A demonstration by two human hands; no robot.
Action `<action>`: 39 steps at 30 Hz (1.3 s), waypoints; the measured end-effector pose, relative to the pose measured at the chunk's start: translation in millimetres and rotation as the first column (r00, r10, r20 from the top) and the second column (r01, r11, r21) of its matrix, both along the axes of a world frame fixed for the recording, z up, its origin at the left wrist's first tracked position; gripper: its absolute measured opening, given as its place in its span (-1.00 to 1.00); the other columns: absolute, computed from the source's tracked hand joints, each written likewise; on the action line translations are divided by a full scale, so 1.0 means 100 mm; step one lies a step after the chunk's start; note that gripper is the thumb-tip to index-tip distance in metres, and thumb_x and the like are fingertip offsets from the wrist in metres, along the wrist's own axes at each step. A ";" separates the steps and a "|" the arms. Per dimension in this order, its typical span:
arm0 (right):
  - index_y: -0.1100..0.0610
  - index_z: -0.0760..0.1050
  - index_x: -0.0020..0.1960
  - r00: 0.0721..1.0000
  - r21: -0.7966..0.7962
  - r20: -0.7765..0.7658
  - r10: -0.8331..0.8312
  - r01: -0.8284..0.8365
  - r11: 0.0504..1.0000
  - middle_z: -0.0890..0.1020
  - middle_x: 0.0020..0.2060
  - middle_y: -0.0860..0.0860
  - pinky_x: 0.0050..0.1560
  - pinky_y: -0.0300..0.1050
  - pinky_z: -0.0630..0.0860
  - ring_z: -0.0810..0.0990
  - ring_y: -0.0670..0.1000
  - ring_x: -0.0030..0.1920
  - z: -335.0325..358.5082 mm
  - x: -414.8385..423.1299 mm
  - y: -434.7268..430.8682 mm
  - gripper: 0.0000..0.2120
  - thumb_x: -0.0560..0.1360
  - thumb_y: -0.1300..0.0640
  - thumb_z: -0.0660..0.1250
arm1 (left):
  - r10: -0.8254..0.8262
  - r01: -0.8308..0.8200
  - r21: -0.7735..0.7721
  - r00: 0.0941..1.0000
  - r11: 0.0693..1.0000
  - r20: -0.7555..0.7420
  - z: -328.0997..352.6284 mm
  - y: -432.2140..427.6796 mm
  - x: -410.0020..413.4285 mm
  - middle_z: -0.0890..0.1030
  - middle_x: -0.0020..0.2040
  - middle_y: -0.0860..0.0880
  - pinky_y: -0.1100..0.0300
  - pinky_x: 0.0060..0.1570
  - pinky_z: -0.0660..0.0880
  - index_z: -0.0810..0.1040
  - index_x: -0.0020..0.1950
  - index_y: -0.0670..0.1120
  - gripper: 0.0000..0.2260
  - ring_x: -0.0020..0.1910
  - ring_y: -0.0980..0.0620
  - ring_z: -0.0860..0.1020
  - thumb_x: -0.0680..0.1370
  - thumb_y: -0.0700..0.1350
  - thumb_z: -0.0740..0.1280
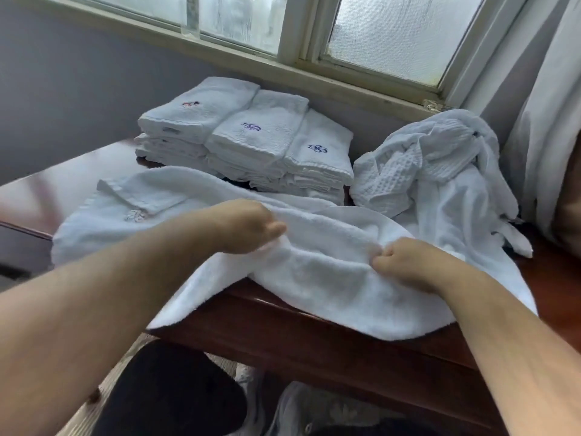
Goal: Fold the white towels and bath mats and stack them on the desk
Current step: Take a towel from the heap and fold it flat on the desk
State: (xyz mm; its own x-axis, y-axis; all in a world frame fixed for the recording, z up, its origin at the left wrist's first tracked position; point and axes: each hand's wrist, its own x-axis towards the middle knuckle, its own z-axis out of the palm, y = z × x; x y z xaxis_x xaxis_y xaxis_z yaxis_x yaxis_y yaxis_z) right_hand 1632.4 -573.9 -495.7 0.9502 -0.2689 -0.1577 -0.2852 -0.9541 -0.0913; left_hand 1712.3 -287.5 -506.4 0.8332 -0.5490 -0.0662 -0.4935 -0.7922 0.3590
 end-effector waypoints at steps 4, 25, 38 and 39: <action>-0.08 0.48 0.32 0.964 -0.019 0.199 0.175 -0.175 0.984 0.56 0.22 -0.11 0.17 -0.03 0.49 0.55 -0.02 0.15 -0.05 -0.09 0.26 -0.40 0.45 -0.44 0.20 | -0.043 0.031 0.240 0.998 0.970 0.047 -0.34 -0.14 -0.01 0.12 0.64 0.00 -0.16 0.53 0.06 0.18 0.59 0.15 -0.34 0.60 -0.06 0.09 0.56 0.42 0.06; 0.07 0.41 -0.33 0.812 -0.039 0.458 0.362 -0.388 0.921 0.48 -0.37 -0.10 -0.25 -0.08 0.32 0.47 0.00 -0.27 -0.13 0.05 0.55 -0.74 0.51 0.03 0.26 | -0.199 0.224 -0.126 0.963 0.966 0.183 -0.51 0.18 0.19 0.37 0.50 0.21 0.21 0.50 0.08 0.49 0.43 0.23 -0.69 0.51 0.20 0.24 0.69 0.05 0.19; -0.04 0.59 -0.22 0.789 0.477 0.086 0.608 -0.568 0.671 0.65 -0.33 -0.08 -0.24 -0.24 0.48 0.59 -0.17 -0.28 -0.16 -0.24 0.85 -0.75 0.49 -0.20 0.41 | -0.082 0.126 -0.325 0.986 0.937 0.145 -0.48 0.22 0.20 0.56 0.32 0.24 0.25 0.41 0.27 0.67 0.21 0.15 -0.77 0.36 0.24 0.43 0.65 -0.05 0.28; -0.04 0.60 -0.20 0.796 0.516 -0.002 0.605 -0.518 0.682 0.68 -0.33 -0.10 -0.28 -0.30 0.46 0.62 -0.17 -0.32 -0.10 -0.24 0.84 -0.73 0.49 -0.23 0.38 | -0.106 0.154 -0.323 0.981 0.934 0.160 -0.49 0.23 0.19 0.56 0.32 0.25 0.19 0.44 0.26 0.66 0.21 0.16 -0.78 0.37 0.24 0.41 0.65 -0.04 0.28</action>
